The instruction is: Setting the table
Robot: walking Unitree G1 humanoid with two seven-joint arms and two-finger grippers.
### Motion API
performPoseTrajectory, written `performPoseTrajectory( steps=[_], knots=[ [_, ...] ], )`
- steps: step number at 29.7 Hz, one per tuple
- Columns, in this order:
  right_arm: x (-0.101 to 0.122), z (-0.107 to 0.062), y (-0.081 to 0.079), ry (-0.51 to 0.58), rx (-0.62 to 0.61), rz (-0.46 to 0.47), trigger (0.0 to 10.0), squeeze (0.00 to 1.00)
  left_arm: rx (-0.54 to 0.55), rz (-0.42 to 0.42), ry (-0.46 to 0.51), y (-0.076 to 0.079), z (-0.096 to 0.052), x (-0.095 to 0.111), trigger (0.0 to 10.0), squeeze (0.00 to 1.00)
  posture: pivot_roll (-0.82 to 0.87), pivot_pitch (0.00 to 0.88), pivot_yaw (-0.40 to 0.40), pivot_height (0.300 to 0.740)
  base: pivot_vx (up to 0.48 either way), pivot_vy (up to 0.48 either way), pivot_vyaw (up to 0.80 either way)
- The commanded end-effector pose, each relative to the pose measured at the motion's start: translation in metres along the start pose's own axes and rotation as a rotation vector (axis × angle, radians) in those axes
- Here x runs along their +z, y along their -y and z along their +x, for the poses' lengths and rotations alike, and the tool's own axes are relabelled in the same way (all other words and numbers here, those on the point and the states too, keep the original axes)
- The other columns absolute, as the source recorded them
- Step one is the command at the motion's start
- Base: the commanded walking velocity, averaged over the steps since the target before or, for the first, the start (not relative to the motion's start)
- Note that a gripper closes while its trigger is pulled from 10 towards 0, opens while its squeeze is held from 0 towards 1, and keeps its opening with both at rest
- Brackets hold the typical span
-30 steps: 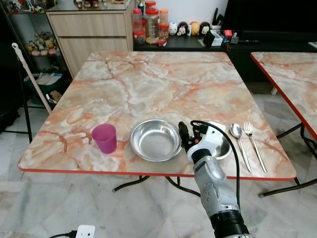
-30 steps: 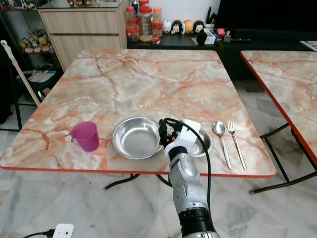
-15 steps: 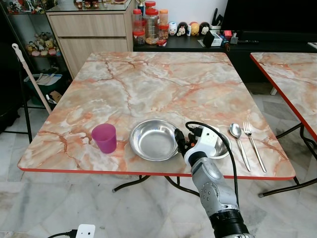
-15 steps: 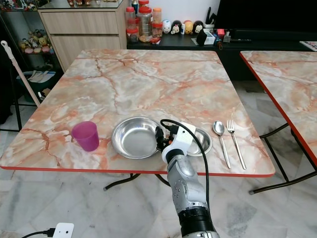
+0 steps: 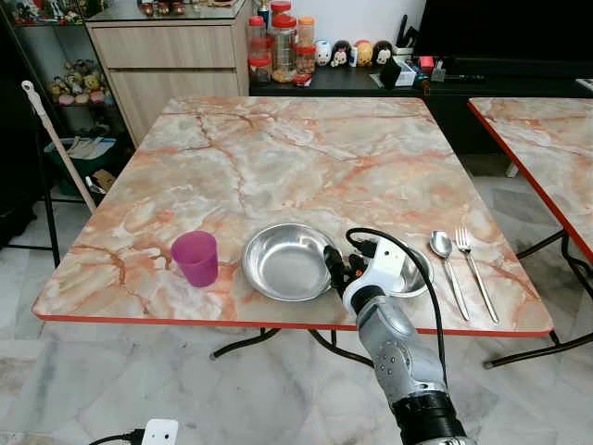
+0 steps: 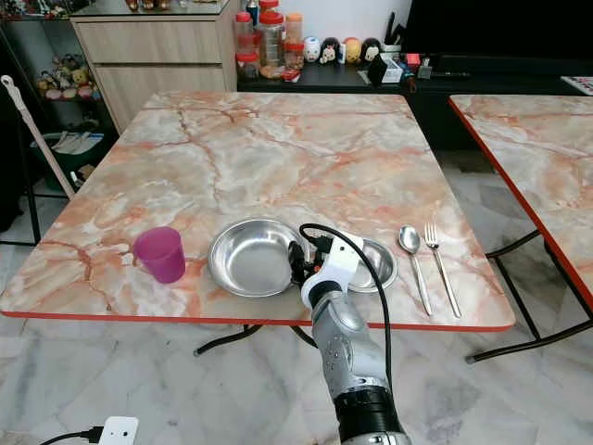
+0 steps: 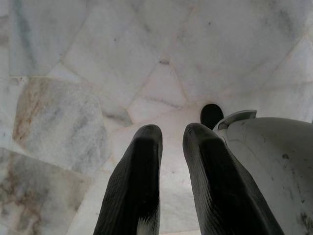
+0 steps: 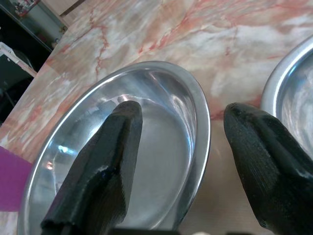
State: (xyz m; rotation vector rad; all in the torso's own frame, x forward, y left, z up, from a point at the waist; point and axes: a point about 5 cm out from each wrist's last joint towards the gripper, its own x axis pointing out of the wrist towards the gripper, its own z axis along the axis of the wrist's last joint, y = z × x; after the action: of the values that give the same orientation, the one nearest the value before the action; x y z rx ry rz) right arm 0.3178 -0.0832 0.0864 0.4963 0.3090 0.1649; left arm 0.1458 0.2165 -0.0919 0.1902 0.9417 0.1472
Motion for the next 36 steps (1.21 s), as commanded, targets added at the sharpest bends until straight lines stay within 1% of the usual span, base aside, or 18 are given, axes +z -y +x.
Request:
performPoseTrajectory(
  steps=[1,36],
  knots=[
    [0.0011,0.0015,-0.0108,0.004,0.024,0.034,10.0,0.0,-0.002,0.004,-0.003,-0.0003,-0.0006,-0.0021,10.0,0.0,0.1,0.044,-0.018,0.74,0.0,0.0,0.0],
    [-0.0038,0.0042,-0.0134,-0.04,0.034,0.062,10.0,0.0,-0.008,0.016,0.009,0.0012,0.0006,0.0025,10.0,0.0,0.11,0.037,-0.025,0.74,0.0,0.0,0.0]
  ],
)
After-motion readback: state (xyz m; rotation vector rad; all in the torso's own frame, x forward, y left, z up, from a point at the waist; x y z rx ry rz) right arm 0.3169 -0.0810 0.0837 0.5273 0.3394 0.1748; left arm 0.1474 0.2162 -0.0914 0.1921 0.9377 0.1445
